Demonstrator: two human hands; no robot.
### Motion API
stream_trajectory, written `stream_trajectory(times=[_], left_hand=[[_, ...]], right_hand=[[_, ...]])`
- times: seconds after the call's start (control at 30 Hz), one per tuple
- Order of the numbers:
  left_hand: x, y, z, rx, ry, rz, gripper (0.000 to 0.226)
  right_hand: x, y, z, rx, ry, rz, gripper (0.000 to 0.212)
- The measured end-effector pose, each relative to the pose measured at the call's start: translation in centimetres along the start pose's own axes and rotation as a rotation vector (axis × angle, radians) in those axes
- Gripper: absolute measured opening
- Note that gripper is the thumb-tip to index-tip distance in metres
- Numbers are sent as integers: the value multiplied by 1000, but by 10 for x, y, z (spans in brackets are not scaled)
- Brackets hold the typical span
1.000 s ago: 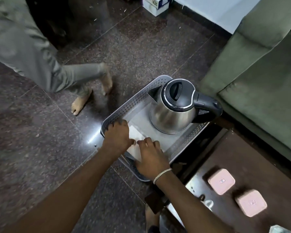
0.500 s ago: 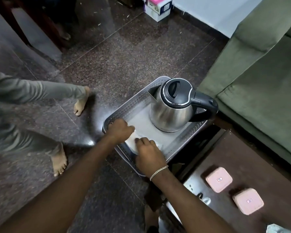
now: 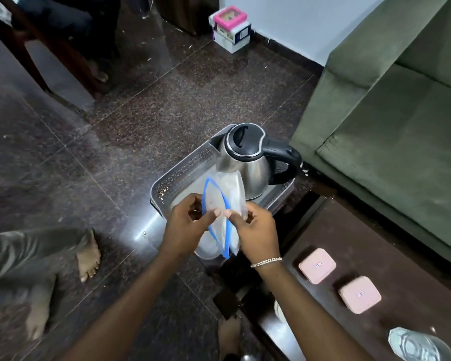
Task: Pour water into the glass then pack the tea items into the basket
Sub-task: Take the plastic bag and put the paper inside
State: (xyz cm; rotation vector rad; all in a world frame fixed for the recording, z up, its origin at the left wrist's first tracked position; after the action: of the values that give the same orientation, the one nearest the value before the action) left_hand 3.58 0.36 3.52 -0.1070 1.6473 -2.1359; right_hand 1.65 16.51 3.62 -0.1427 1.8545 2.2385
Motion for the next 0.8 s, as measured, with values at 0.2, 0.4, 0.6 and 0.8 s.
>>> stream_trajectory(times=[0.2,0.4,0.6,0.8], left_hand=[[-30,-42,-32,113,-41,-298,52],[-45,-76,-80,265,50,-498,39],[-78,-93,-146,131,197,-463,25],[-129,-119,-215,116,368,-607,32]], right_hand=[[1,3,79,193,-134,-18,8],[-1,-10,190,161,-334,-33,25],[-21,-43,280,230,-432,-211,26],[-66,-29,327,-238,-742,-67,71]])
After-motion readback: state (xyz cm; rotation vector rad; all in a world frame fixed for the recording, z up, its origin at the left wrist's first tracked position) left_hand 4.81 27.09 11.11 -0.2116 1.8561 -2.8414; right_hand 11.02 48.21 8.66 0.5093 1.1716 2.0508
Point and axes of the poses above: each hand's wrist, its own x-axis towards the middle knuckle, its own z-axis out of the back of the hand, y = z × x, the point moved 1 cm from there along x, towards the middle knuckle, and after that the axes turned 9 degrees about -y, right-handed, at the moved point
